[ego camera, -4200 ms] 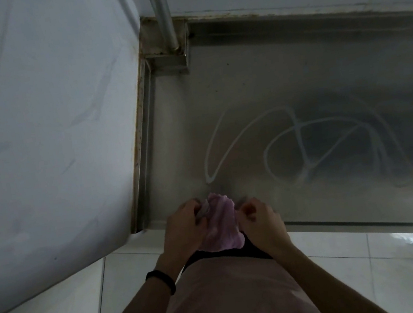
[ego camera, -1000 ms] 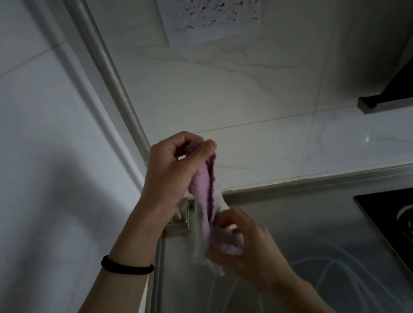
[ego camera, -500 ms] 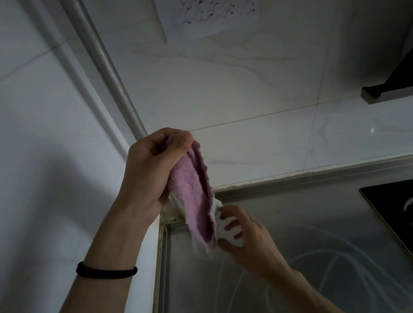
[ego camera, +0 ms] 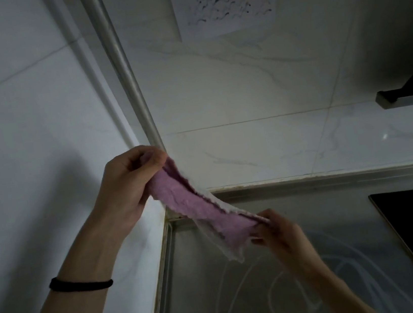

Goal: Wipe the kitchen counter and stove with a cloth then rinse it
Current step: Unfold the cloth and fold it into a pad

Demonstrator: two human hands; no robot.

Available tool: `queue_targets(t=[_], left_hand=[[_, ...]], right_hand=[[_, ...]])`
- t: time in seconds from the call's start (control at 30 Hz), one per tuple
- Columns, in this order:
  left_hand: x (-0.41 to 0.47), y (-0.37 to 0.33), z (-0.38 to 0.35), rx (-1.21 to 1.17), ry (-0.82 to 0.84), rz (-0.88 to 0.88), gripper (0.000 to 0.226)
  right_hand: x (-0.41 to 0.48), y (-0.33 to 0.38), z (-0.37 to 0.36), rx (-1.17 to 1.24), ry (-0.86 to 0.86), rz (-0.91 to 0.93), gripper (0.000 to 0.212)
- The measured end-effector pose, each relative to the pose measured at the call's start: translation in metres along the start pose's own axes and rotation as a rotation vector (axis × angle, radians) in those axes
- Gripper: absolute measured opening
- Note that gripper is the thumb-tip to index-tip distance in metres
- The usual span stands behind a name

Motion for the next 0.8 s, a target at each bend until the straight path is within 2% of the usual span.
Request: queue_targets(t=[0.07, 0.17, 0.23, 0.33, 0.6, 0.7, 0.8], left_hand=[[-0.002, 0.010, 0.010, 0.030, -0.007, 0.044, 0.010], [-0.005, 0.023, 0.019, 0.088, -0.017, 0.077, 0.010], [-0.004, 0.027, 0.023, 0.151, -0.015, 0.074, 0.009], [-0.002, 0.031, 0.026, 0.339, 0.006, 0.029, 0.019], [-0.002, 0.038, 0.013, 0.564, -0.080, -0.036, 0.011], [-0.004, 0.042, -0.014, 0.544, -0.022, 0.002, 0.006], [-0.006, 0.042, -0.048, 0.373, 0.039, 0.073, 0.004]], right_hand=[[0.002, 0.007, 0.029, 0.034, 0.000, -0.027, 0.013], [0.007, 0.030, 0.060, -0.069, -0.007, -0.011, 0.023], [0.014, 0.048, 0.075, -0.133, -0.088, 0.029, 0.019], [0.024, 0.073, 0.096, -0.216, -0.238, 0.085, 0.033], [0.026, 0.106, 0.111, -0.293, -0.400, 0.074, 0.034], [0.021, 0.113, 0.090, -0.331, -0.445, 0.031, 0.032], [0.018, 0.125, 0.057, -0.385, -0.451, 0.101, 0.035]])
Point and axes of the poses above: each hand's wrist, its own x-axis towards the middle knuckle, its own z-axis out of the back of the hand, y = z × x, the point moved 2 cm from there along x, towards the middle knuckle, and after that the axes turned 3 degrees about -x, right-handed, at the moved point
